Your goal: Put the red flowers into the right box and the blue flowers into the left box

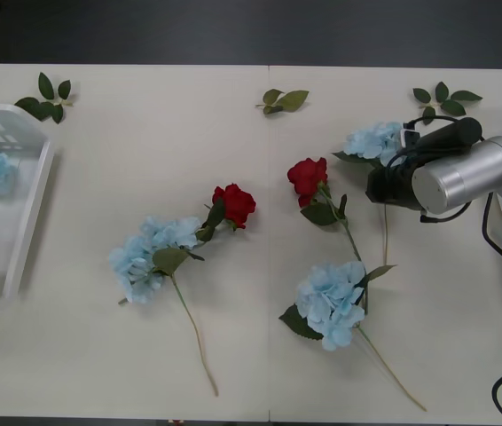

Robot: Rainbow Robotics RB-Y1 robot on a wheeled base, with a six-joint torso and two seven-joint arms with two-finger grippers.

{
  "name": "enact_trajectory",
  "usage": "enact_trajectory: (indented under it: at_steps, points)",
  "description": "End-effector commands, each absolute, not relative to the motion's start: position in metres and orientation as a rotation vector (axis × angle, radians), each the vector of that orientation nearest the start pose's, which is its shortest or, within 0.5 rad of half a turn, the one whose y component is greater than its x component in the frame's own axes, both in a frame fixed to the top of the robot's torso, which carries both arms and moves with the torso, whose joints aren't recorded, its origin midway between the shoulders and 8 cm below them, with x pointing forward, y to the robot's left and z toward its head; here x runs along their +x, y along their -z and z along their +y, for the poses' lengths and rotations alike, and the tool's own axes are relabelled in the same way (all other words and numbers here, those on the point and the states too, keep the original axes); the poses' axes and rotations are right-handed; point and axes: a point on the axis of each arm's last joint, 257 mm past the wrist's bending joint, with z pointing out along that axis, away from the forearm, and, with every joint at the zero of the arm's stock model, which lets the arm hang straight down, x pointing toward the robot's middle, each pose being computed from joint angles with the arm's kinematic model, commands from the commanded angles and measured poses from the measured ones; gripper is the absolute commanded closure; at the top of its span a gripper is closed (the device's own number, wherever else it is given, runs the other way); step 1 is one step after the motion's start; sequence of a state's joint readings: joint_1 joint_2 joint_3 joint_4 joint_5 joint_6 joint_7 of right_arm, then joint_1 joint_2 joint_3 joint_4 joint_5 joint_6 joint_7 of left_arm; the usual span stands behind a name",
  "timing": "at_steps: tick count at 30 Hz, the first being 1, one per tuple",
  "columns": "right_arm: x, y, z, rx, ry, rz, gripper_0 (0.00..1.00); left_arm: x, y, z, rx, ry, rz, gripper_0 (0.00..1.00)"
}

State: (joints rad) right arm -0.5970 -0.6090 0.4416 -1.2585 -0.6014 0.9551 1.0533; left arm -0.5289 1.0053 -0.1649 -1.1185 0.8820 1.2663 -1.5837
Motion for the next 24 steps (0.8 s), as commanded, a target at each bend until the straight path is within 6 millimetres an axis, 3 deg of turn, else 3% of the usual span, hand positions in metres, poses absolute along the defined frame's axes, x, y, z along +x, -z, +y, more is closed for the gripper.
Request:
enact_trajectory:
  at_steps: [1,9,16,19,24]
  points:
    - [0.593,0.285,-0.246,0.063,-0.194,2.438,1.00,0.496,0.200,0.530,-0.039,-0.186,2.676,0.00]
    - [0.587,0.248,-0.274,-0.062,-0.268,2.424,1.00,0.490,0.165,0.517,0.144,-0.120,2.662,0.00]
    - [0.565,0.193,-0.279,-0.224,-0.525,2.370,1.00,0.485,0.153,0.483,0.358,0.058,2.627,0.00]
    - [0.554,0.169,-0.268,-0.313,-0.644,2.310,1.00,0.484,0.150,0.463,0.466,0.139,2.590,0.00]
    - [0.532,0.127,-0.230,-0.422,-0.927,2.131,1.00,0.483,0.142,0.419,0.671,0.305,2.483,0.00]
